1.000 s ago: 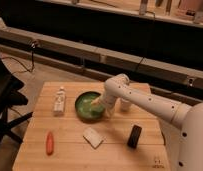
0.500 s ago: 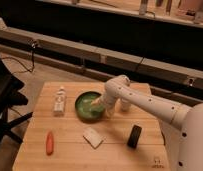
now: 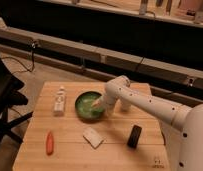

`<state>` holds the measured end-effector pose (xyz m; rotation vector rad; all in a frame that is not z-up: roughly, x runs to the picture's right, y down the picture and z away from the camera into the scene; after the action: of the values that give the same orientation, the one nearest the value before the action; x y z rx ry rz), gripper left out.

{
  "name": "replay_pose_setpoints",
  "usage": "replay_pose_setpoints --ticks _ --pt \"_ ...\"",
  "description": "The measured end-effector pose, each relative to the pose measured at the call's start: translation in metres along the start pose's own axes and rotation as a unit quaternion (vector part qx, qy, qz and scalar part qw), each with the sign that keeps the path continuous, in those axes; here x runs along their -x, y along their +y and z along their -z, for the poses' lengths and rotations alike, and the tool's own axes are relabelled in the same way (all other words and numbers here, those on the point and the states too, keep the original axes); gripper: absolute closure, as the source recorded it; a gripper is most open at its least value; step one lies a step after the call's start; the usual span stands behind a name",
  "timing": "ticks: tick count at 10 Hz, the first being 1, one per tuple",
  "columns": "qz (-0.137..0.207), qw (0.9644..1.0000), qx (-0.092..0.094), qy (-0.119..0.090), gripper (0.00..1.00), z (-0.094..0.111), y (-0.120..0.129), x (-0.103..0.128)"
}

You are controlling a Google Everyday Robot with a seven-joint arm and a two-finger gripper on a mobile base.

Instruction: Pick up the ceramic bowl

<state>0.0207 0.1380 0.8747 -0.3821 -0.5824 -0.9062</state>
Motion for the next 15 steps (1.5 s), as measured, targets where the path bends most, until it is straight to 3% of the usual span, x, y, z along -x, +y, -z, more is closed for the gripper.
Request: replay_pose_setpoints --ticks 3,4,15 --pt "0.003 1.0 -0.002 0.005 0.94 -0.001 -0.003 0.001" --pt "0.004 1.0 -0.003 0.004 0.99 0.001 -0.003 -0.001" --pt "0.026 0.9993 -0.019 0.02 1.0 0.035 -0.004 -0.013"
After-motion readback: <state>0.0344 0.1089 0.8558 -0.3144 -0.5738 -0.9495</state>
